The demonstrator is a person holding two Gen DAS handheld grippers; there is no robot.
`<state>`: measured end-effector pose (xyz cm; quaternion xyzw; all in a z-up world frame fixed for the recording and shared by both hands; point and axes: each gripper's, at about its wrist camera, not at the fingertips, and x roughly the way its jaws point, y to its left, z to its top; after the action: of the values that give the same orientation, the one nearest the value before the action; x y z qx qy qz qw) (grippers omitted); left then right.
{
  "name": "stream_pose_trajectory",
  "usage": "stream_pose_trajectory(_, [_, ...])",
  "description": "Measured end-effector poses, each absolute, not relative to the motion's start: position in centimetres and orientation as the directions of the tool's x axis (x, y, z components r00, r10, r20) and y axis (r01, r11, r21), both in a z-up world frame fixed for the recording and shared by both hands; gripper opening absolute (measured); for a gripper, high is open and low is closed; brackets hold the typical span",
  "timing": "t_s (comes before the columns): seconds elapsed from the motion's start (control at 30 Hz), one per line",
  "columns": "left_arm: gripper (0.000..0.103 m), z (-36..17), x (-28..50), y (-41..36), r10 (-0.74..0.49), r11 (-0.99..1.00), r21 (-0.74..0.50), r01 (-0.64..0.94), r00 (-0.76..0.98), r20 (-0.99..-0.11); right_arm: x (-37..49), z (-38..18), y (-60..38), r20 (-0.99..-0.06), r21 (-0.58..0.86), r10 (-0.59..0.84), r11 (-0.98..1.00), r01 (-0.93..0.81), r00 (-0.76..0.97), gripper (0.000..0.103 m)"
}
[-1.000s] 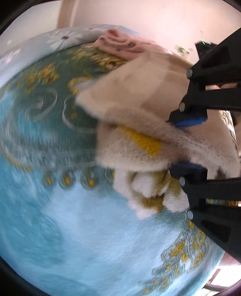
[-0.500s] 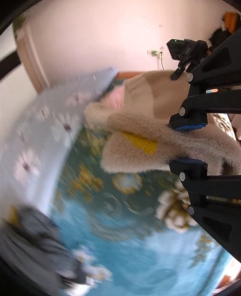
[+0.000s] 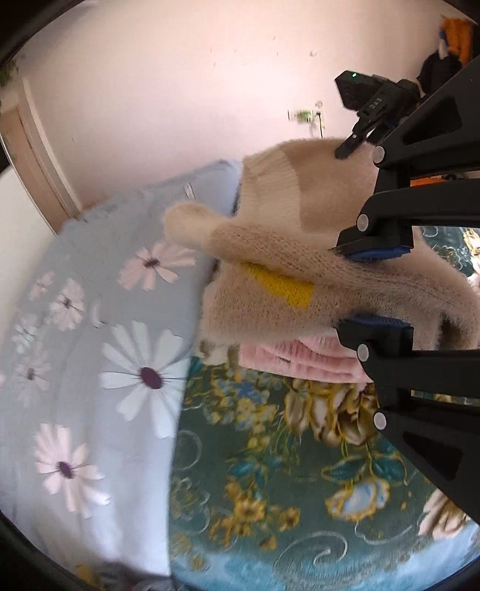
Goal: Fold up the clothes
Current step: 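Lower the folded sweater onto the pink garment with both grippers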
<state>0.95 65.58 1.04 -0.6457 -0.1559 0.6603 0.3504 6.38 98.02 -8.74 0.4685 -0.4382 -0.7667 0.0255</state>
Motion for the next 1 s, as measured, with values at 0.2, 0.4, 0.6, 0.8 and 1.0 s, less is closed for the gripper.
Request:
stream_pose_trajectory(0.2, [0.032,-4.6,1.2,67.7,0.559,-0.798,-0.575,-0.180,0.136,-0.818,6.3,-14.5,101.2,-0.797,0.600,-0.405,-0.615,-0.512,-0.448,0.031])
stream_pose_trajectory(0.4, [0.036,-4.6,1.2,64.4,0.557,-0.811,-0.575,-0.105,0.162,-0.815,7.9,-14.0,102.8,-0.819,0.561,-0.356,-0.660,-0.500,-0.449,0.036])
stream_pose_trajectory(0.6, [0.036,-0.8,2.7,66.0,0.574,-0.764,-0.578,-0.285,0.107,-0.812,7.8,-10.1,102.1,-0.820,0.512,-0.278,-0.748,-0.422,-0.501,0.037])
stream_pose_trajectory(0.8, [0.036,-1.1,5.8,71.5,0.508,-0.698,-0.486,-0.526,0.116,-0.854,4.2,-10.3,93.8,-0.833,0.460,-0.367,-0.876,-0.148,-0.414,0.036])
stream_pose_trajectory(1.0, [0.036,-5.6,4.2,71.4,0.444,-0.751,-0.437,-0.496,0.110,-0.889,3.8,-17.1,97.9,-0.899,0.412,-0.298,-0.825,-0.387,-0.320,0.035])
